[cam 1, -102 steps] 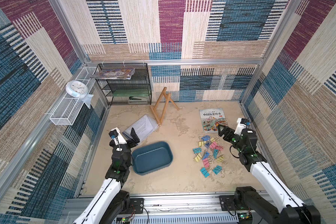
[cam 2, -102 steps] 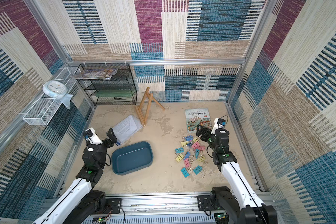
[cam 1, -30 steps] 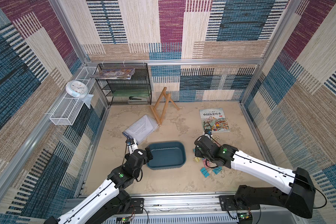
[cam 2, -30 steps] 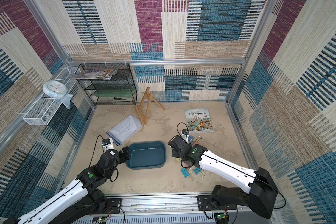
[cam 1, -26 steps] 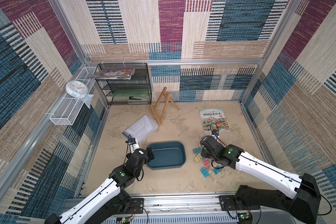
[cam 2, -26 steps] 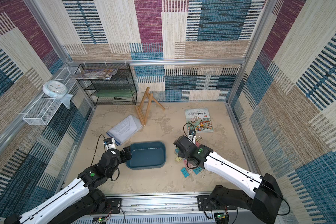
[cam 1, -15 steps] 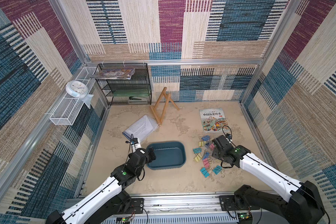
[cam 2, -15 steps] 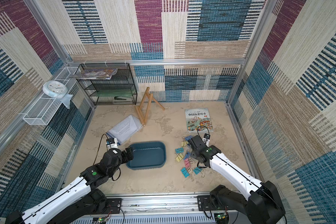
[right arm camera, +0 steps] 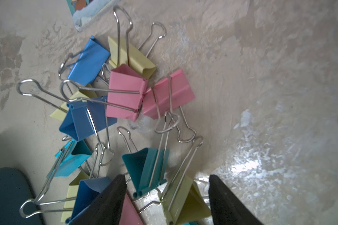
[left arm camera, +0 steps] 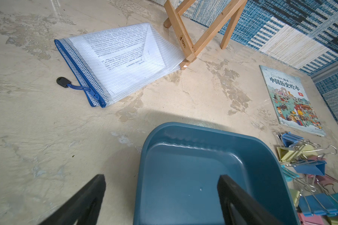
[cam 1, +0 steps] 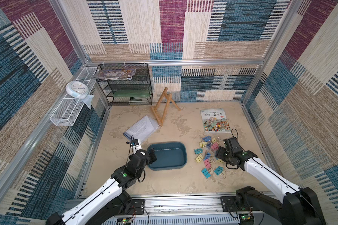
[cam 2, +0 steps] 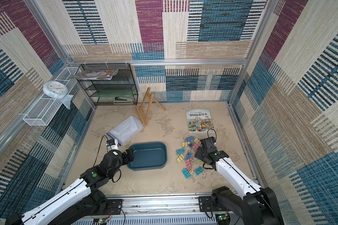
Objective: Put the binder clips in the storage box
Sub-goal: Pick up the binder clip at the center of the board.
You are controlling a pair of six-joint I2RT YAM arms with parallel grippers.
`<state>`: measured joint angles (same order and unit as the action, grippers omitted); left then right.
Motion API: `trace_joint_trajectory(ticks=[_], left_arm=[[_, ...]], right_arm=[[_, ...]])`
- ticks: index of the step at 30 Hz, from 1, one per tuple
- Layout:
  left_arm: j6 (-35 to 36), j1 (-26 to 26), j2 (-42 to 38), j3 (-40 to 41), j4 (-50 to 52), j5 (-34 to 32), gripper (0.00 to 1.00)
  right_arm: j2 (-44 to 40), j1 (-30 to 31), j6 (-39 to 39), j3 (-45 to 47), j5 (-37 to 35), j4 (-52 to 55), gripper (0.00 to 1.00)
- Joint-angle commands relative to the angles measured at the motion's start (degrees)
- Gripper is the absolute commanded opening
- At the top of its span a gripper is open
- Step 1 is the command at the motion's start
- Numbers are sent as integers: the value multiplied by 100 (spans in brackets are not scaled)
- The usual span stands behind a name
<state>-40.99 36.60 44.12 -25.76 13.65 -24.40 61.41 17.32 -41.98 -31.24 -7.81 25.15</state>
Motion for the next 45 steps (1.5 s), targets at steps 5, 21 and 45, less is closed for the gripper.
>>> trace_joint_trajectory(ticks=[5, 21, 45], left_arm=[[-39, -4, 44, 14, -118, 54, 94], [-128, -4, 176, -19, -241, 182, 93], [-216, -4, 299, 53, -363, 200, 93]], right_arm=[[-126, -10, 6, 160, 228, -134, 67], [-487, -10, 161, 281, 477, 26, 47], [-117, -10, 379, 356, 354, -80, 54]])
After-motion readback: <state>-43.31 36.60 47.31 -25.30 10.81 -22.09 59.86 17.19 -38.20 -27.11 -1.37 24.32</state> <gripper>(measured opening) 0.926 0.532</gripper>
